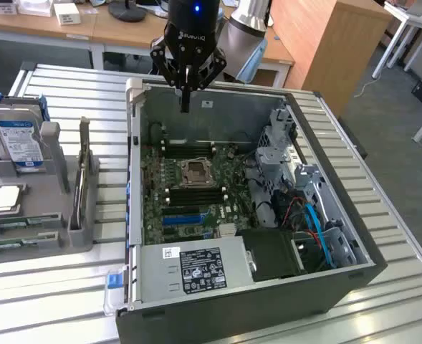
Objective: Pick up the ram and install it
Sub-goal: 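Reach for the ram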
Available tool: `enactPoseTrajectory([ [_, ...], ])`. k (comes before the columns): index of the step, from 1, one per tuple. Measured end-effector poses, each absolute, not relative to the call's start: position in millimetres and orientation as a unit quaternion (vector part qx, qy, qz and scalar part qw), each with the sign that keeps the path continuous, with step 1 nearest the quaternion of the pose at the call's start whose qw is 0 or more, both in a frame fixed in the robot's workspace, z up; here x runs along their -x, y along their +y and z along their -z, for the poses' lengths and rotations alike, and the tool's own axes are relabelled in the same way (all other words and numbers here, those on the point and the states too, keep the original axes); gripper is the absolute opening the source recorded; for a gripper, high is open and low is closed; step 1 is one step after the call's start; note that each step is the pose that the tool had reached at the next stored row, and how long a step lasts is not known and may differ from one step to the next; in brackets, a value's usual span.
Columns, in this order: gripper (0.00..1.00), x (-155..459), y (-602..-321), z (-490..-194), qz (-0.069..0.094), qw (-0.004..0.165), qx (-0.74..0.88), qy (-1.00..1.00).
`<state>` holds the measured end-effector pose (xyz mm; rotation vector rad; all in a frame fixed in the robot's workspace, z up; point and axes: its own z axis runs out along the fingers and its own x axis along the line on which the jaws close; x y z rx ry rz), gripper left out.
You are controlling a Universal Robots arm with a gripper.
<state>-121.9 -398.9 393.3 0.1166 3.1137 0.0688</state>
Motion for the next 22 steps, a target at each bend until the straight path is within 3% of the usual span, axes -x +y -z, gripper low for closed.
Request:
enactPoseTrajectory([
  [22, 0.11, 135, -399, -393, -0.022, 0.013, -0.037, 0.999],
])
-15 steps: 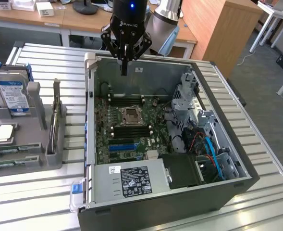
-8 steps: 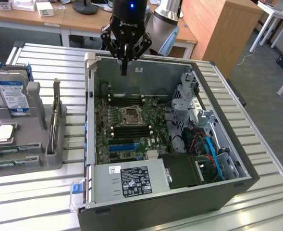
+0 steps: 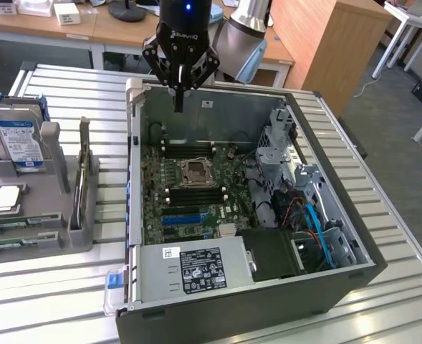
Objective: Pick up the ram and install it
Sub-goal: 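Reach for the ram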
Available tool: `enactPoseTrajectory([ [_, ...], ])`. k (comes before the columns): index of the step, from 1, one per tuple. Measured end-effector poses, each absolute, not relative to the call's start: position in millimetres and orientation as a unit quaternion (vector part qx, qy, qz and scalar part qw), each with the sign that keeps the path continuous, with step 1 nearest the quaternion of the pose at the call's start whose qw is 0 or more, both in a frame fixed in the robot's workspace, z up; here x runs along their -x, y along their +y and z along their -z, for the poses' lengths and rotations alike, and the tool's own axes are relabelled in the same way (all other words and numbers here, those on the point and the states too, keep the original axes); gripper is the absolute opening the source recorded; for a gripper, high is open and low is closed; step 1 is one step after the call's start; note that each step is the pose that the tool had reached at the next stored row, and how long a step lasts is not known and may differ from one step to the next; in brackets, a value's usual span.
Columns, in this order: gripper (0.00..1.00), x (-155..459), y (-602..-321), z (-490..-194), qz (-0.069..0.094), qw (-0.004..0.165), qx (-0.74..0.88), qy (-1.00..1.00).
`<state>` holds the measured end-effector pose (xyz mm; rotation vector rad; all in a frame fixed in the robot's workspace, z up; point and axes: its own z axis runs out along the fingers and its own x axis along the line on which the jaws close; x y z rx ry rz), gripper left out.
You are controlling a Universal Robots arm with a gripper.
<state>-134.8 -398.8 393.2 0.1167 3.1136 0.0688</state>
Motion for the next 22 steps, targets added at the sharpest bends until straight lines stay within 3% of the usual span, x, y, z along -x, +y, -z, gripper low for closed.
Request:
enactPoseTrajectory([
  [22, 0.11, 159, -399, -393, -0.022, 0.013, -0.037, 0.999],
])
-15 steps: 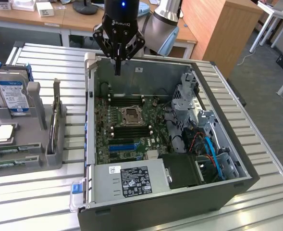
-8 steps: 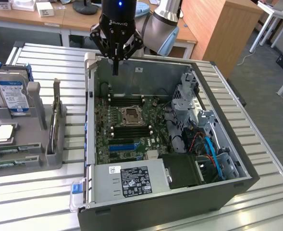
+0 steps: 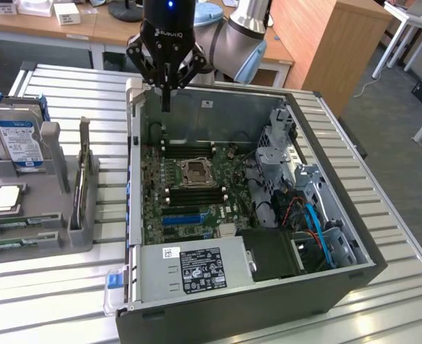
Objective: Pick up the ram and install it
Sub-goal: 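Reach for the ram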
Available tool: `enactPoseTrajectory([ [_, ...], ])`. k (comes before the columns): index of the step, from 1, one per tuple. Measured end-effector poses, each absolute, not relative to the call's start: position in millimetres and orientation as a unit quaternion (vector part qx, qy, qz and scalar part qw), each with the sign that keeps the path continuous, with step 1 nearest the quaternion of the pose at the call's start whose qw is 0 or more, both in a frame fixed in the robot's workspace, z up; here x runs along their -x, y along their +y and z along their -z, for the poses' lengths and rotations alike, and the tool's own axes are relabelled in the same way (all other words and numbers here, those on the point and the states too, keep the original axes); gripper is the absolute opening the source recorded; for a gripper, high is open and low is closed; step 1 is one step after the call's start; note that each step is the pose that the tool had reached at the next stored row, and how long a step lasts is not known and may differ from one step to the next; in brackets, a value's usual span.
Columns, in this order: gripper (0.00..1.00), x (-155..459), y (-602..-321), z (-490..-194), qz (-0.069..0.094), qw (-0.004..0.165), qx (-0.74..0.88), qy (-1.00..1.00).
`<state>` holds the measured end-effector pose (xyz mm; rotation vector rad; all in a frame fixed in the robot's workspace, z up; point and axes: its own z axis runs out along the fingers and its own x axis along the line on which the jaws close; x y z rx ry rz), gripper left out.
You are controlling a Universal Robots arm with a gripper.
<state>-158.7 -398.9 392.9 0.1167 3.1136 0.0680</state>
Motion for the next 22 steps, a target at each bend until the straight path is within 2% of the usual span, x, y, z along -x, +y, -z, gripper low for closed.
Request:
enactPoseTrajectory([
  [22, 0.11, 200, -399, -393, -0.022, 0.012, -0.037, 0.999],
])
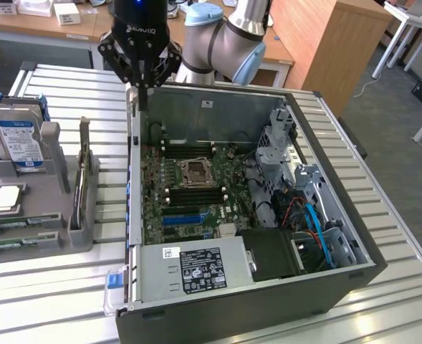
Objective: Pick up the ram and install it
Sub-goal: 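Reach for the ram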
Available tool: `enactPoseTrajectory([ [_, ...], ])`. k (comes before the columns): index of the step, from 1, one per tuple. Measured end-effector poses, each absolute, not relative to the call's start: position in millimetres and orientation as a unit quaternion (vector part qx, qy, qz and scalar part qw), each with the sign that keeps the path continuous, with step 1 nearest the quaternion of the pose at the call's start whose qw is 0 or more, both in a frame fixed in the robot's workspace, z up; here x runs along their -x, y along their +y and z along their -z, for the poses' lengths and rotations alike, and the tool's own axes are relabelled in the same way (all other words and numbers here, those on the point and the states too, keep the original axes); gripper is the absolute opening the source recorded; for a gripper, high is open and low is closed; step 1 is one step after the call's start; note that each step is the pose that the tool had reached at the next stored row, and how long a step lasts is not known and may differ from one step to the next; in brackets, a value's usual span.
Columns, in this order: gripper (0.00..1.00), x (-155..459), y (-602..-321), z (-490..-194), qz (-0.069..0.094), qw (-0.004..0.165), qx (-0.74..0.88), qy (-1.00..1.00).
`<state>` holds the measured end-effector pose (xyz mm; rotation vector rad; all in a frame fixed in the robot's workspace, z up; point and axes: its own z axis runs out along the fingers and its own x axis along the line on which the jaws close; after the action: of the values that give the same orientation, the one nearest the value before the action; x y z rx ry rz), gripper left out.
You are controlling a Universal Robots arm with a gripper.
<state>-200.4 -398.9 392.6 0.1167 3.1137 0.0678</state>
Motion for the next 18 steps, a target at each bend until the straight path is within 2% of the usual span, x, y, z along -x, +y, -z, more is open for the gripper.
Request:
enactPoseTrajectory([
  [18, 0.11, 254, -399, -391, -0.020, 0.012, -0.037, 0.999],
])
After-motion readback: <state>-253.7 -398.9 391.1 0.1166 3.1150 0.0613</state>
